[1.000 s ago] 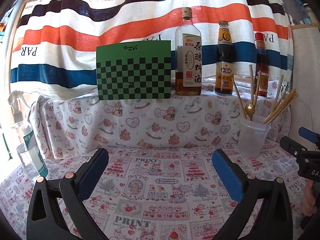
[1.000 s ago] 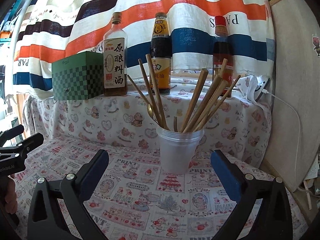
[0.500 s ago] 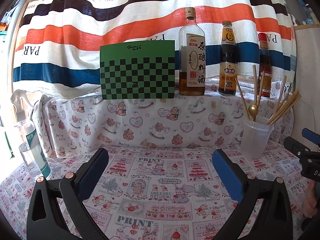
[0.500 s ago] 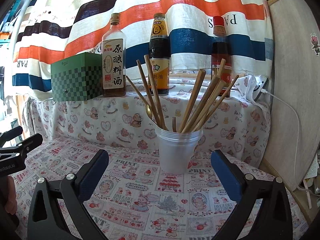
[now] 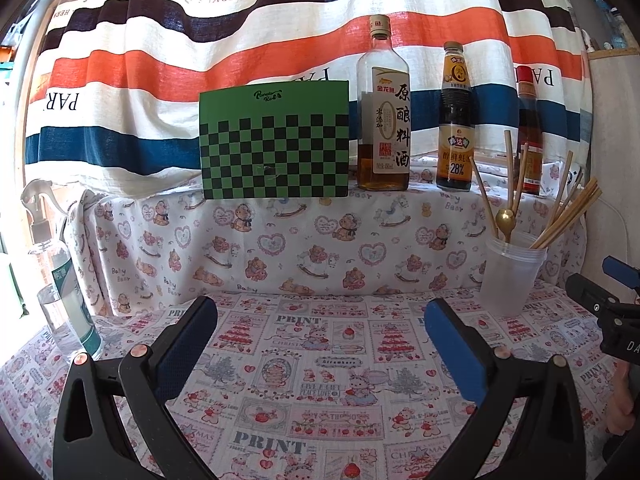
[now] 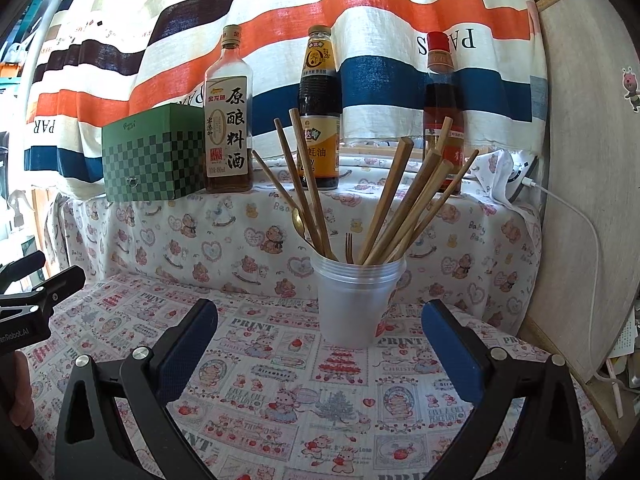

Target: Organize utensils

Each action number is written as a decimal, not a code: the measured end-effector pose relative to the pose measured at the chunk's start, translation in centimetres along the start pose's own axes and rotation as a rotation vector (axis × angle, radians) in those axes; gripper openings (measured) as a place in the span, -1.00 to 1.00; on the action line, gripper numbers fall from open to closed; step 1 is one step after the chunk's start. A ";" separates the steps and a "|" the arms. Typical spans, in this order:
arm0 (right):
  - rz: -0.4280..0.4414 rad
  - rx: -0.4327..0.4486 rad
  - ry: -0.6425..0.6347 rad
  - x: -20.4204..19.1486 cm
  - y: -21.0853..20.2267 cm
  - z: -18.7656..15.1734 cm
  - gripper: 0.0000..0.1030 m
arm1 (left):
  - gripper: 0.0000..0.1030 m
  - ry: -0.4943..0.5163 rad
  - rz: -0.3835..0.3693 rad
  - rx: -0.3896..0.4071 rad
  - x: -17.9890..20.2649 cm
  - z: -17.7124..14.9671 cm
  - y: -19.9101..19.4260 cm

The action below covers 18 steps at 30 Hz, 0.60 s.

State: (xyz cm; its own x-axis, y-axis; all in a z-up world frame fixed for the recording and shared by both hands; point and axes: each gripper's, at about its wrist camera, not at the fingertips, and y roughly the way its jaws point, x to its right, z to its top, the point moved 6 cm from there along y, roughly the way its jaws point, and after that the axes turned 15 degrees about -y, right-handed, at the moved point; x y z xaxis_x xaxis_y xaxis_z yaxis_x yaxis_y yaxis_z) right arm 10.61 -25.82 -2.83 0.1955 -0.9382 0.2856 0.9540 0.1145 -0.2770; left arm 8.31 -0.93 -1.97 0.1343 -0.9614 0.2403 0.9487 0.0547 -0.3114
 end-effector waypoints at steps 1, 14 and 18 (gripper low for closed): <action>-0.002 0.001 0.001 0.0 0.0 0.0 1.00 | 1.00 0.000 0.000 0.000 0.0 0.0 0.0; -0.008 0.000 0.006 0.1 0.0 -0.1 1.00 | 1.00 -0.006 0.015 0.004 -0.3 0.1 0.0; -0.008 0.000 0.007 0.1 0.0 -0.1 1.00 | 1.00 -0.003 0.011 0.002 -0.2 0.0 0.0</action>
State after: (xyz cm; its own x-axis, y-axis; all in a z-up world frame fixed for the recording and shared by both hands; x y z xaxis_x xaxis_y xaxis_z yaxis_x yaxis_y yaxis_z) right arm 10.61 -25.95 -2.85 0.1859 -0.9415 0.2812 0.9556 0.1066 -0.2748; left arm 8.27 -0.71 -1.98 0.1456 -0.9600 0.2394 0.9478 0.0659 -0.3121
